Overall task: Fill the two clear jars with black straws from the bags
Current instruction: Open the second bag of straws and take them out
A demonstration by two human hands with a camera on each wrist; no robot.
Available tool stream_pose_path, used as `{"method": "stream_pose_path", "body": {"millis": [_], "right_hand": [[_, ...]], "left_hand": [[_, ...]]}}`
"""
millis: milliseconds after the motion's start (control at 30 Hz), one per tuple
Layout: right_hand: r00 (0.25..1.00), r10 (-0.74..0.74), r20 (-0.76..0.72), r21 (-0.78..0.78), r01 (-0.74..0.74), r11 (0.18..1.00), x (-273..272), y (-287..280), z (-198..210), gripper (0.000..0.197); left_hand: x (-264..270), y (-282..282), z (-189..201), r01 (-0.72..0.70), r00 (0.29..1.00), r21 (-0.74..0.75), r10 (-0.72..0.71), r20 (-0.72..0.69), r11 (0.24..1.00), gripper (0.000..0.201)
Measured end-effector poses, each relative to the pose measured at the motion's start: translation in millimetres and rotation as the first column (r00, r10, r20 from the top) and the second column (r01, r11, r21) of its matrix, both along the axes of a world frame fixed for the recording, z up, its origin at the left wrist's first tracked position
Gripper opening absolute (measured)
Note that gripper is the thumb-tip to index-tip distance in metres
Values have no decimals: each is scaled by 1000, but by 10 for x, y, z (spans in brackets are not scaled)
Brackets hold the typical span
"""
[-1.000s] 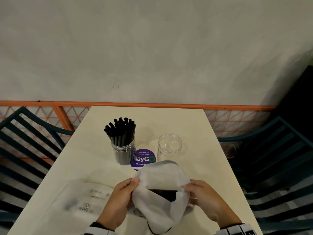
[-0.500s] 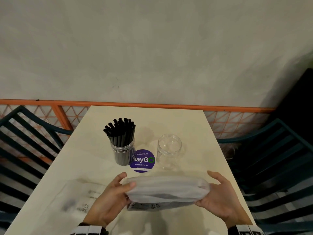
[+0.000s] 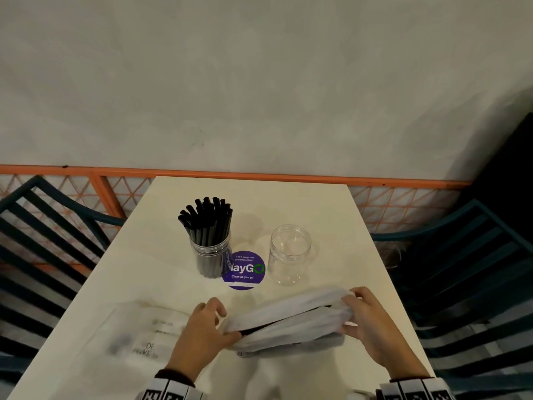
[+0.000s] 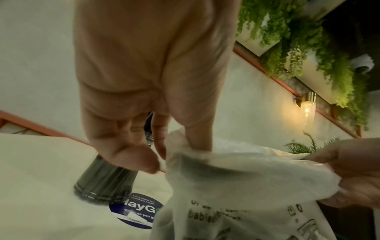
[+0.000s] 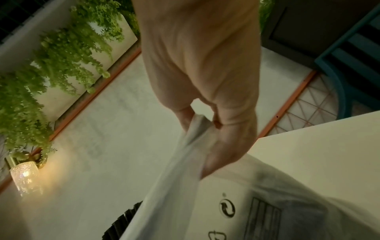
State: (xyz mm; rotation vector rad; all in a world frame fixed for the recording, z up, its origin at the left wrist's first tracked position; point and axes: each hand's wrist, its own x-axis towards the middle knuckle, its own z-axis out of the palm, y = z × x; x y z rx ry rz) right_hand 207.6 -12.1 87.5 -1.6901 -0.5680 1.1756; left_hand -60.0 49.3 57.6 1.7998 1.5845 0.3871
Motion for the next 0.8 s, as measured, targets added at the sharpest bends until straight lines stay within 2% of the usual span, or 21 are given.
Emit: {"method": "stream_pose_path", "body": {"millis": [67,133,167,233,300,433,567,667,700,767,800], "right_hand": [[994,19,105,3,-20,1000,29,-12,-46,8],[986,48,159,2,-49,999,40,-36,-79,9],[987,65,146,6,-67,998,35,-48,-97,9],[991,86,100,-4,-86,996,-6,-56,-124,9],[992,101,74,-28,-99,995,-78,-54,-155,8],[989,143,-36,-111,-146,983,-146,-52,-258,13],[945,101,-312,-175,-161,971,-144,-91,-368,11],[907,91,-410,-186,-180,966,-139,-122,-387,8],[892,93,-442,-181,-191,965,-136,-125,-367,16],[860,43,-508,-183,-156,971,-61,-111,-377,48],[840,16,-542,-182,-137,974,-19,-107,-365,47]], "left_hand": [[2,14,-11,-33,999,-26,34,23,999,27],[-3,30,-35,-135,972,-75,147,184,988,16],[1,43,-43,-175,931,-148,213,297,973,10],[20,53,-41,-163,826,-339,316,467,927,7],[50,44,-25,-124,739,-495,413,532,860,11],[18,57,20,-58,651,-648,521,552,759,7],[-42,61,-15,-72,585,-709,606,539,701,13],[-22,54,-20,-88,575,-742,642,507,665,10],[-22,49,-38,-88,583,-743,640,501,663,10],[-20,42,-39,-81,590,-752,640,493,654,12],[-18,36,-39,-77,584,-763,649,488,642,13]]}}
